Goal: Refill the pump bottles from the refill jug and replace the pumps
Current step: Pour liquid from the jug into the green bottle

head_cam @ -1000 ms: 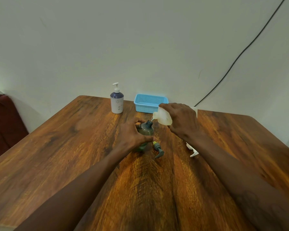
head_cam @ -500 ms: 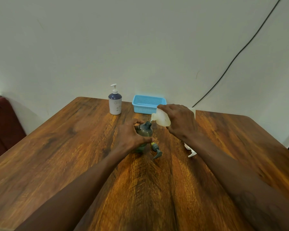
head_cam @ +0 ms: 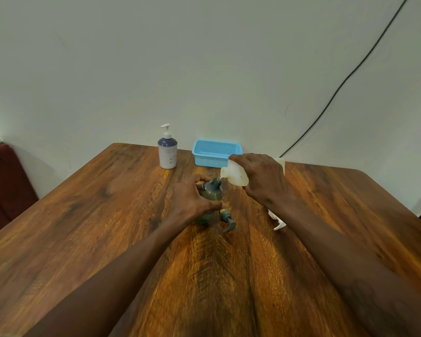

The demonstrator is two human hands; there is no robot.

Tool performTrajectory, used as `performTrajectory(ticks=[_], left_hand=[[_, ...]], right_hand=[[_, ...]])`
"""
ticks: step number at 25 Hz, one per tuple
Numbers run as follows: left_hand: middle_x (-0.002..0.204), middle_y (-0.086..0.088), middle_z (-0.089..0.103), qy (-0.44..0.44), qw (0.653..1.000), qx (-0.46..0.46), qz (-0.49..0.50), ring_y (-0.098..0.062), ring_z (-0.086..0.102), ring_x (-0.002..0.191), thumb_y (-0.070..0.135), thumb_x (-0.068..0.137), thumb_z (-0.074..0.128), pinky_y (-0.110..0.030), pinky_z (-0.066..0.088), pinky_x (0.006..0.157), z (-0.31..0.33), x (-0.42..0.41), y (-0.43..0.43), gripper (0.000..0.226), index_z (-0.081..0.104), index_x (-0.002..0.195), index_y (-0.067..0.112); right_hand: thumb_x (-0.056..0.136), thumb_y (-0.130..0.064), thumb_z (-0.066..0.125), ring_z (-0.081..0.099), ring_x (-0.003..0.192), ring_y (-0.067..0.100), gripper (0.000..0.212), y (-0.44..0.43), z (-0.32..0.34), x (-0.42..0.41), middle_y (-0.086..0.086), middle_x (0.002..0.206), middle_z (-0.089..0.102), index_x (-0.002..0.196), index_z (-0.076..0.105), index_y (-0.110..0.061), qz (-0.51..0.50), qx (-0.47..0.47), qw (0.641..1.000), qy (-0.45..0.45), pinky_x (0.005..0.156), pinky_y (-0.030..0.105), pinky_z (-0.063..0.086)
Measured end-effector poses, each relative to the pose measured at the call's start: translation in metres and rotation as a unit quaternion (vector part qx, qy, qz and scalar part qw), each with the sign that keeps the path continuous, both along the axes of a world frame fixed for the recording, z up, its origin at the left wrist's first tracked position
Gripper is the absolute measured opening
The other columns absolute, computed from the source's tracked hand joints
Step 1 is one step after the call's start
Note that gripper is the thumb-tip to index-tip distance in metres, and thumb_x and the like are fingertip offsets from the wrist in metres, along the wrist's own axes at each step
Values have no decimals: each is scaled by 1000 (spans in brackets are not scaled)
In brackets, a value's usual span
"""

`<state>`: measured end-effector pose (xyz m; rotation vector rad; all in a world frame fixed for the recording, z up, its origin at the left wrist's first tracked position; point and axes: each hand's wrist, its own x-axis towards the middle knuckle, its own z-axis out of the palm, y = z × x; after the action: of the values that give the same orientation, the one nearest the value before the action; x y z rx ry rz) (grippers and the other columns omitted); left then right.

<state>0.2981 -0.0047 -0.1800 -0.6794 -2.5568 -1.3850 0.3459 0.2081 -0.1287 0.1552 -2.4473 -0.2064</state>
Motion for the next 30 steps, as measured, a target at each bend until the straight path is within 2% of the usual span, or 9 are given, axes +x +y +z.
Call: performTrajectory(ticks=[11,22,30], left_hand=[[113,9,66,-2,1000,-9,5,0,57,91,54,54,96,-6,36,60,2,3,-1,82,65,126,29],[118,1,71,4,1000,-15,4,-3,60,92,52,55,97,-6,37,63,2,2,0,82,66,127,27],[109,12,65,3,1000,-14,1,10,53,81,52,55,97,-3,37,57,4,5,0,80,66,125,29]], right_hand=[[68,-17,89,68,108,32,79,-1,0,1,8,126,71,140,57,-23,-4,1,1000,-2,86,43,56],[66,-14,90,68,109,33,80,-1,2,4,9,127,70,139,58,-22,-2,0,1000,-8,87,45,57],[63,-12,92,68,108,35,84,-2,3,6,10,126,70,139,58,-21,-1,1,1000,-8,87,46,57]])
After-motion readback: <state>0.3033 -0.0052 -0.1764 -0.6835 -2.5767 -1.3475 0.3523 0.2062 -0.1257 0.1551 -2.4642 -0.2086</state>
